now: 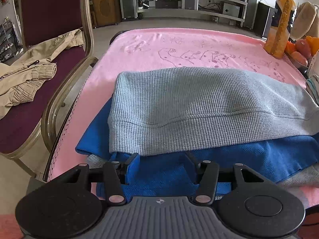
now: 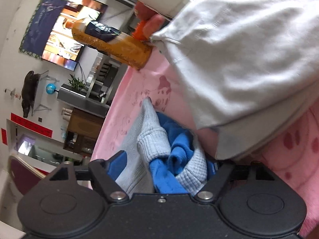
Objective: Fold clothes
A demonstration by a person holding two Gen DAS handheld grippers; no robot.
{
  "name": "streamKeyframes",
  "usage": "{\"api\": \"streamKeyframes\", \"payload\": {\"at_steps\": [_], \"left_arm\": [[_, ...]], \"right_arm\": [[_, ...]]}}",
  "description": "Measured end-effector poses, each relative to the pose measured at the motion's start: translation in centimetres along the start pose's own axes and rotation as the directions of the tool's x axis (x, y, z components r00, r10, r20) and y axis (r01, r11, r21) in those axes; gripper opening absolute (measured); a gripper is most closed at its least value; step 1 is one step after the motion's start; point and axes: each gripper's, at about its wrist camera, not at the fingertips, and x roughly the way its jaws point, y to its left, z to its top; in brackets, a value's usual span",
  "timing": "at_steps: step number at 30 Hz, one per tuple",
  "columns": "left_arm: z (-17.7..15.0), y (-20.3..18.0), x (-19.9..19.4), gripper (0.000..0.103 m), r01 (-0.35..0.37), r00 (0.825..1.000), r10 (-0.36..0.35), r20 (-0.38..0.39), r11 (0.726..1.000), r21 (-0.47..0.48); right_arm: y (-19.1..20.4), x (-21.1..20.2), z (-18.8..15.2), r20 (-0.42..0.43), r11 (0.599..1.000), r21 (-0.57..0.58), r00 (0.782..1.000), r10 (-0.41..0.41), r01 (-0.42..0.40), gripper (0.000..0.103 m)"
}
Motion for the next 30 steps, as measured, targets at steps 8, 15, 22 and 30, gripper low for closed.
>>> {"api": "streamKeyframes", "payload": {"at_steps": [8, 15, 22, 30], "left_arm": [[1.0, -0.2, -1.6, 0.046, 0.083, 0.995, -0.084, 0.060, 0.997, 0.006], [5.1, -4.1, -2.6, 0.046, 0.262, 0.957, -0.278, 0.082, 0.950, 0.171], [7.3, -8.3, 1.7, 0.034, 0.297, 0.951, -0.309, -0.025, 0.883, 0.363], [5.1, -6.7, 2.7, 0.036, 0.309, 0.949, -0.309, -0.067, 0.863, 0.400]], "right_arm": [[2.0, -1.9, 0.2, 0.032, 0.998, -0.060, 0.999, -0.022, 0.024, 0.029], [7.3, -4.1, -0.2, 0.029, 0.976, -0.218, 0.999, 0.024, -0.017, 0.028], [12.8, -5.7, -1.5, 0.020, 0.936, -0.350, 0.998, 0.061, -0.050, 0.027], [21.1, -5.9, -5.2, -0.007, 0.828, -0.558, 0.998, 0.057, -0.052, 0.027]]}}
